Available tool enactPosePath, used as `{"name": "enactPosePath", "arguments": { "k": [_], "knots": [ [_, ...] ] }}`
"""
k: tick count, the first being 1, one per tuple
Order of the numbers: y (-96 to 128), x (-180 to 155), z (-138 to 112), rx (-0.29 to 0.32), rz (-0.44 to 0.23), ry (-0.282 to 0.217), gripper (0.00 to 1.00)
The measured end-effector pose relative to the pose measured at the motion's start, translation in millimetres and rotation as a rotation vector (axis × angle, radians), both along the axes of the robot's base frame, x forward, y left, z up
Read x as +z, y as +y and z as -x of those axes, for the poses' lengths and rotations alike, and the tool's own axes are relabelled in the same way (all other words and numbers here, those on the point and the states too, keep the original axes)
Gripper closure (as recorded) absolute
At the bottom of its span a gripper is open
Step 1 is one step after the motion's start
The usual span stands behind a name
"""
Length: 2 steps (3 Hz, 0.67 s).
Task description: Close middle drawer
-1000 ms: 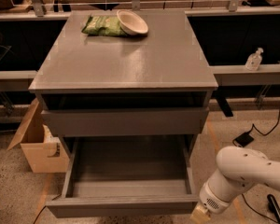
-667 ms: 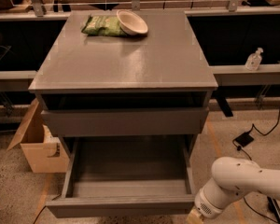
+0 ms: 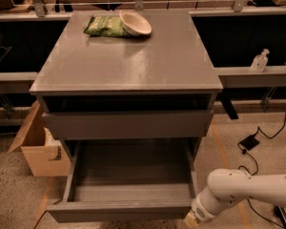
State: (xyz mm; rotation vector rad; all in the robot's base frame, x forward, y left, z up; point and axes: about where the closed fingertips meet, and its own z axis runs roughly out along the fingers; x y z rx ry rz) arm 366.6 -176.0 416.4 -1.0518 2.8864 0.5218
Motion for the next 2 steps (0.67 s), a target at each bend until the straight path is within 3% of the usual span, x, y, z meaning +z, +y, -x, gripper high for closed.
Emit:
{"name": "enactPosePath", "arguments": {
  "k": [2],
  "knots": [
    [8.6, -14.1, -30.8, 0.015, -0.036, -0.082, 1.0]
  ]
}}
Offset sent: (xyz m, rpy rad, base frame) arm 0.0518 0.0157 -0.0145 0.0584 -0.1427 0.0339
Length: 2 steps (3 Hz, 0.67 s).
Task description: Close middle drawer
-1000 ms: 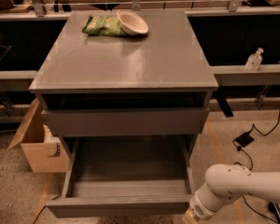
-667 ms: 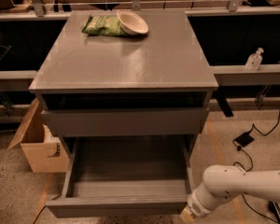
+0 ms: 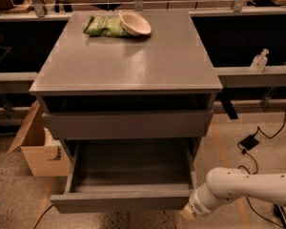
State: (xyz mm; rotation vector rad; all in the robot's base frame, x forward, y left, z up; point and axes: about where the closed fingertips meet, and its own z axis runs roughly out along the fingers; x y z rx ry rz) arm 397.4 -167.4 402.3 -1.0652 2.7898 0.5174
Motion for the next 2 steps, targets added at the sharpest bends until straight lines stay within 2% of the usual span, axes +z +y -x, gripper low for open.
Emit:
{"name": "enactPosePath", "arguments": {
  "k": [2],
  "knots": [
    [19.6, 3.7, -37.6, 0.056, -0.039, -0.101, 1.0]
  ]
}}
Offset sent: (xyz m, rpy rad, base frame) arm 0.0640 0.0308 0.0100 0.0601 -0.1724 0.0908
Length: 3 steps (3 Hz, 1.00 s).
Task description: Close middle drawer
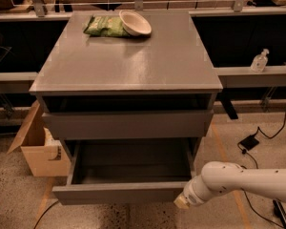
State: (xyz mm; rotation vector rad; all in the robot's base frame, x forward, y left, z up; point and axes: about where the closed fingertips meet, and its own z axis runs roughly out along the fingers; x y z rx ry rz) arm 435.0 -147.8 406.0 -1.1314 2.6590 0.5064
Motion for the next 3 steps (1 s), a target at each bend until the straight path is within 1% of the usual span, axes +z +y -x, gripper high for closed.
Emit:
{"name": "enactPosePath", "arguments": {
  "k": [1, 2, 3],
  "knots": [
    [12.3, 5.2, -25.1, 0.045, -0.043, -0.063, 1.0],
    [12.4, 5.2, -25.1, 0.045, -0.043, -0.063, 1.0],
    [20.3, 9.4, -36.9, 0.067, -0.041, -0.093, 1.0]
  ]
}}
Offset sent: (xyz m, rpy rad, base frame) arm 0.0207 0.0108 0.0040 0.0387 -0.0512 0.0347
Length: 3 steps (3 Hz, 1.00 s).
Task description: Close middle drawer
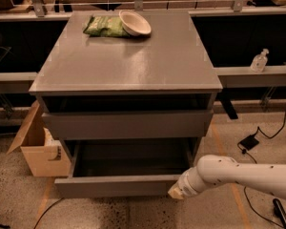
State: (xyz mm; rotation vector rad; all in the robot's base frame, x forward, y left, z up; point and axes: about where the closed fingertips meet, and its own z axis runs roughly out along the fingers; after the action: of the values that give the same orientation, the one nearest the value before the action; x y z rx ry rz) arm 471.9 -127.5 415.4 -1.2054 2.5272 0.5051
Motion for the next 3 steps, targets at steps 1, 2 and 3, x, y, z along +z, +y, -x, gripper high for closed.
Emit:
{"name": "enactPosePath", "arguments": {
  "k": [1, 2, 3],
  "knots": [
    [15.4, 1.9, -25.2, 0.041, 0.014, -0.047, 1.0],
    [30.2, 3.4, -52.7, 0.084, 0.015, -0.097, 1.0],
    [43.5, 5.0, -80.7, 0.112, 0.012, -0.15, 1.0]
  ]
}}
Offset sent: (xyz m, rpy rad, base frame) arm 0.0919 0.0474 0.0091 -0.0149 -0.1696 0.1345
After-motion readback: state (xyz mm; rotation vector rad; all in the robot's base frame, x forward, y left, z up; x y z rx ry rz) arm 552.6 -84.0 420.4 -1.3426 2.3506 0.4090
